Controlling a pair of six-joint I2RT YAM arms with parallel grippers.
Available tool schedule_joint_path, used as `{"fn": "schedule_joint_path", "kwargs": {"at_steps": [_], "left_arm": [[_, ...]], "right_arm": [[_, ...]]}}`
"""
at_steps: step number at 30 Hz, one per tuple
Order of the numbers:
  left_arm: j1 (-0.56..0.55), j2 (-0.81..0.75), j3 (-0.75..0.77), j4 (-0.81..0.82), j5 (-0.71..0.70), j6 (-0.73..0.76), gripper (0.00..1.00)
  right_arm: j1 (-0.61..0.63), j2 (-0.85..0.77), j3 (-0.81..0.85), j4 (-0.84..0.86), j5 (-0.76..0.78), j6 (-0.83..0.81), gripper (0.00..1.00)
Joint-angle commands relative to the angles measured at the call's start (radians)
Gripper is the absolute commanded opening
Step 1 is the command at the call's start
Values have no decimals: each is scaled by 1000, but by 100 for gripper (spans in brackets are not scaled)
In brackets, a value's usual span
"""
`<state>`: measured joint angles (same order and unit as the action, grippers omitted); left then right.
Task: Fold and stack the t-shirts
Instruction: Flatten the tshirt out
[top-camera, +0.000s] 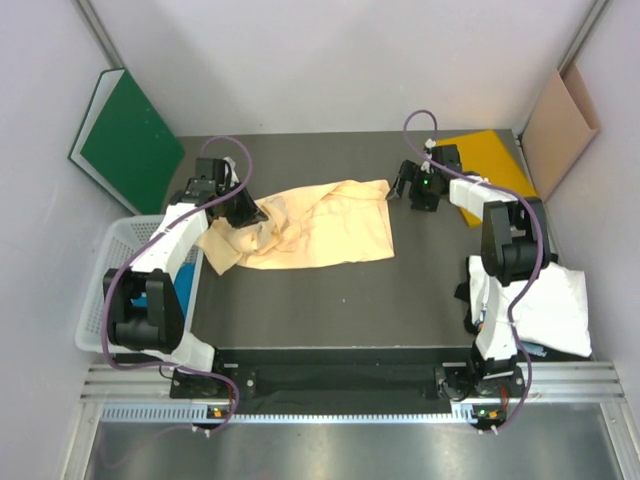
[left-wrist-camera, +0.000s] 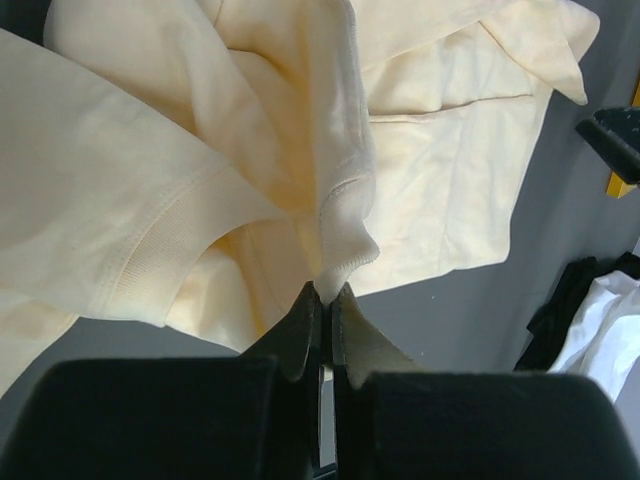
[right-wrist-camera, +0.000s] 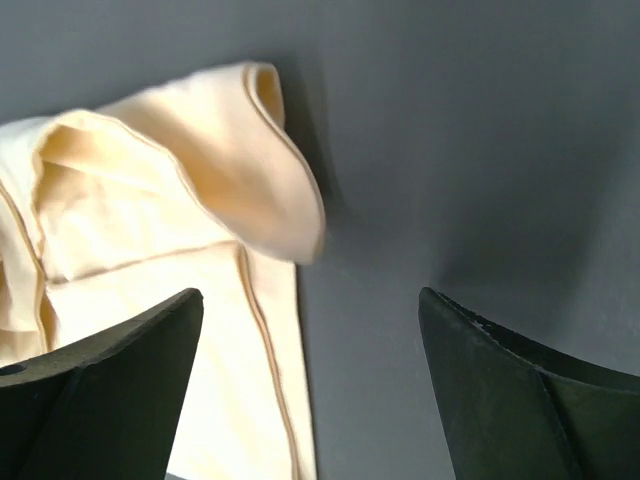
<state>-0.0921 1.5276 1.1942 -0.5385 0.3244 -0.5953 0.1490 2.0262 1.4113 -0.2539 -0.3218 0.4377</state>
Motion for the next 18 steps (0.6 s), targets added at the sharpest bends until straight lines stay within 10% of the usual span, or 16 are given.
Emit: {"fn": "schedule_joint_path", "kwargs": {"at_steps": [1, 18], "left_arm": [[2, -4, 5, -2, 18, 14, 0], [3, 28, 28, -8, 34, 32, 0]], "right_arm": [[9, 49, 84, 74, -57, 61, 88], [-8, 166, 61, 120, -249, 418, 32]]}}
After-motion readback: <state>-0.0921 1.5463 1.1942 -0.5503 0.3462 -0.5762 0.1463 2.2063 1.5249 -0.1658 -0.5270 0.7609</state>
